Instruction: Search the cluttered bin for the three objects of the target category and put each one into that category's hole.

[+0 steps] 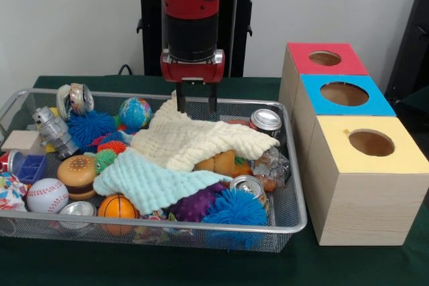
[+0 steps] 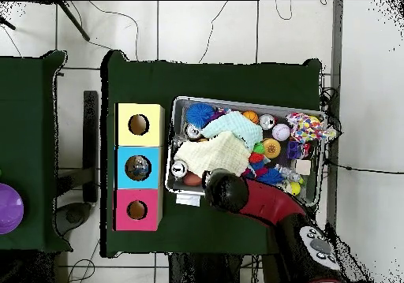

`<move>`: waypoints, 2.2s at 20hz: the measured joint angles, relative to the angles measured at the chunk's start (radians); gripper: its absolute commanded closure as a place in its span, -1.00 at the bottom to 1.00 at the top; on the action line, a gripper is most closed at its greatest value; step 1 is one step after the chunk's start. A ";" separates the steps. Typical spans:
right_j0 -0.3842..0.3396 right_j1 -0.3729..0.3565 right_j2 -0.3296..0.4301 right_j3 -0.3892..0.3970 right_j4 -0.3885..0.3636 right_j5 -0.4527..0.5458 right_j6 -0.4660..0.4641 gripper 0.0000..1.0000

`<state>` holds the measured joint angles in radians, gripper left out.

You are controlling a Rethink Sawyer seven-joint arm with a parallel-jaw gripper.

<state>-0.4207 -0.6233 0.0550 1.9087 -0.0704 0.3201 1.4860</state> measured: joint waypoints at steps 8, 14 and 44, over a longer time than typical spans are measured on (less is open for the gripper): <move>0.116 -0.045 -0.040 0.000 0.089 0.000 0.000 -1.00; 0.150 -0.040 -0.042 0.000 0.136 0.000 0.000 -1.00; 0.196 0.155 -0.071 -0.066 0.271 -0.109 0.000 -1.00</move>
<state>-0.2246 -0.4681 -0.0163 1.8426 0.2004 0.2112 1.4862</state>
